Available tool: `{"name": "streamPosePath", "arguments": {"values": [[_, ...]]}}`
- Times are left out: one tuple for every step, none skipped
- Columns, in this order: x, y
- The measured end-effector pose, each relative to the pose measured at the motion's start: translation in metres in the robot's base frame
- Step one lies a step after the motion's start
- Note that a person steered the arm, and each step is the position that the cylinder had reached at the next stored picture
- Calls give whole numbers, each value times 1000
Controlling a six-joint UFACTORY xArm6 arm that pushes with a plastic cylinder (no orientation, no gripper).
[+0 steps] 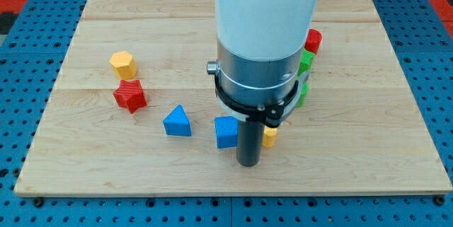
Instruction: Move the red star bottom diagonally to the yellow hexagon
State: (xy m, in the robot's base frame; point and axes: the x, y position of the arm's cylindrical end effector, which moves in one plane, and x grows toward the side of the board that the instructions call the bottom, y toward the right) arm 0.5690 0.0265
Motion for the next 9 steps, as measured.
{"name": "streamPosePath", "arguments": {"values": [[-5, 5], [-31, 5], [-42, 14], [8, 24], [8, -6], [12, 11], [12, 11], [13, 14], [13, 14]]}}
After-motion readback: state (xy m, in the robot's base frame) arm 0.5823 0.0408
